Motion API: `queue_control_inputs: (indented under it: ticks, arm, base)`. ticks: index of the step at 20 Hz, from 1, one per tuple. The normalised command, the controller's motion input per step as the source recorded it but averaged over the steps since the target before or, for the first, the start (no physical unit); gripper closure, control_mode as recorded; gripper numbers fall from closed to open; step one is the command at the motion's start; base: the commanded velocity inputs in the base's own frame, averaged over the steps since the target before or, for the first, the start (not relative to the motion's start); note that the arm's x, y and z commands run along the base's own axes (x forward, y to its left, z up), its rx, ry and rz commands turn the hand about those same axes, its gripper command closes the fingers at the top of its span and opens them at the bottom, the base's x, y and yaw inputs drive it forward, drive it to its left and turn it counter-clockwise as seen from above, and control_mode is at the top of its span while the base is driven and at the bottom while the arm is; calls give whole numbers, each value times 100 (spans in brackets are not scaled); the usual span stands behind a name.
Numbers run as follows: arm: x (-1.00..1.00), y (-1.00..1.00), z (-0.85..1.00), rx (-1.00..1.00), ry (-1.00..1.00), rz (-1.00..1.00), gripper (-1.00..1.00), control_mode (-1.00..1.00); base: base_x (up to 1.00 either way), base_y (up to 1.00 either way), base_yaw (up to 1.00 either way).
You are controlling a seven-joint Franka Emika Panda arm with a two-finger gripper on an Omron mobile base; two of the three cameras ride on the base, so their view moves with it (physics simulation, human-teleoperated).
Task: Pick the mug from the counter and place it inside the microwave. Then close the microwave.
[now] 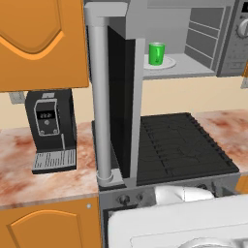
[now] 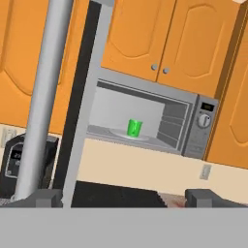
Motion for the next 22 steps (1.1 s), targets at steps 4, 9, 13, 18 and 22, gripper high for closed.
queue_control_inputs:
  ticks: [4,9,13,18,22]
  arm:
    - [26,28,-11,-7,-6,-14,-100,-100]
    - [25,33,-1,-6,-7,-15,-100,-100]
    - [14,34,0,-5,-6,-15,-100,-100]
    - [11,18,-8,-7,-6,-14,-100,-100]
    - [13,1,-17,-7,-7,-11,-100,-100]
  base:
    - [0,0,0]
    - [0,0,0]
    - [0,0,0]
    - [0,0,0]
    - [0,0,0]
